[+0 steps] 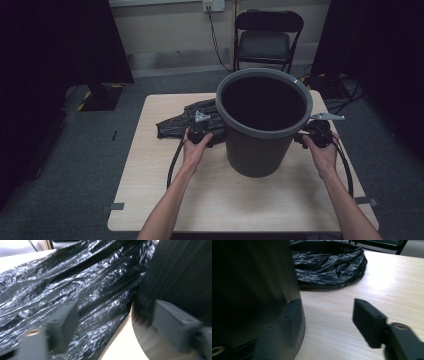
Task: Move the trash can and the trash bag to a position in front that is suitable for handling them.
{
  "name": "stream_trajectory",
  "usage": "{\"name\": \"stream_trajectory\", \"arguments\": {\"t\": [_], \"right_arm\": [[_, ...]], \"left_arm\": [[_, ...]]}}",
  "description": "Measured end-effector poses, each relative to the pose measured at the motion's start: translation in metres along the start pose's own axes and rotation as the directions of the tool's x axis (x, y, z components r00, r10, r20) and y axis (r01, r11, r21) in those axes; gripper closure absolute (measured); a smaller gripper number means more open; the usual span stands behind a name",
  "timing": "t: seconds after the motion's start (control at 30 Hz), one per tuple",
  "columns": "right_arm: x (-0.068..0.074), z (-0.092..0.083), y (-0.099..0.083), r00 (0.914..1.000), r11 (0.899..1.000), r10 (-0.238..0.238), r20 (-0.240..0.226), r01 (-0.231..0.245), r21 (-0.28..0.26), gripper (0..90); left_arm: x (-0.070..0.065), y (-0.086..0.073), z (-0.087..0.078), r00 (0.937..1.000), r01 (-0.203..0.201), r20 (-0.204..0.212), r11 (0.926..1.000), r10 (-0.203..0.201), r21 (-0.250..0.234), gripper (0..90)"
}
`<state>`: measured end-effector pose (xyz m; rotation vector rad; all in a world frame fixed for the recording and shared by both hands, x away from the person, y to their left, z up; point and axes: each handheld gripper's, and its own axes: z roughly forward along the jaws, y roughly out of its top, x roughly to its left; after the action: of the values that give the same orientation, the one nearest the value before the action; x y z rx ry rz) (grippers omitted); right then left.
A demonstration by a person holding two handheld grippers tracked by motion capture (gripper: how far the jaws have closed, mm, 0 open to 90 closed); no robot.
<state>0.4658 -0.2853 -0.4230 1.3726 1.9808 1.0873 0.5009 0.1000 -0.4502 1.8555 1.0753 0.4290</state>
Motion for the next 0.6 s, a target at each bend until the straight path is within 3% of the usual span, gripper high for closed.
{"name": "stream_trajectory", "arguments": {"t": [0.03,0.1,0.13,0.17,0.37,0.53,0.6], "right_arm": [[0.004,-0.001,0.0,0.9999,1.0,0.0,-0.013,0.0,0.003,51.7],[0.009,-0.002,-0.001,0.9995,1.0,-0.007,-0.032,0.007,0.001,52.2],[0.009,-0.002,-0.001,0.9995,1.0,-0.007,-0.032,0.007,0.001,52.2],[0.011,-0.002,-0.002,0.9979,1.0,-0.016,-0.063,0.016,-0.003,52.5],[0.027,-0.005,-0.005,0.9935,0.999,-0.045,-0.105,0.045,-0.001,53.2],[0.039,-0.007,-0.006,0.9894,0.997,-0.075,-0.125,0.076,0.005,52.9],[0.046,-0.007,-0.006,0.9881,0.996,-0.083,-0.129,0.084,0.005,53.0]], "left_arm": [[0.001,-0.002,-0.002,0.9994,0.028,0.022,0.9996,-0.028,0.005,28.1],[0.0,-0.002,-0.005,0.9991,0.03,0.031,0.9995,-0.03,0.007,41.0],[-0.002,-0.003,-0.008,0.9998,0.004,0.022,1.0,-0.004,0.007,41.0],[-0.004,-0.004,-0.014,0.9988,-0.048,-0.007,0.9986,0.048,0.022,44.3],[0.006,-0.02,-0.032,0.9984,-0.041,0.039,0.9991,0.04,0.012,45.4],[0.009,-0.031,-0.047,0.9988,-0.031,0.038,0.9995,0.031,0.007,45.3],[0.009,-0.036,-0.055,0.9984,-0.048,0.029,0.9987,0.048,0.017,45.2]]}}
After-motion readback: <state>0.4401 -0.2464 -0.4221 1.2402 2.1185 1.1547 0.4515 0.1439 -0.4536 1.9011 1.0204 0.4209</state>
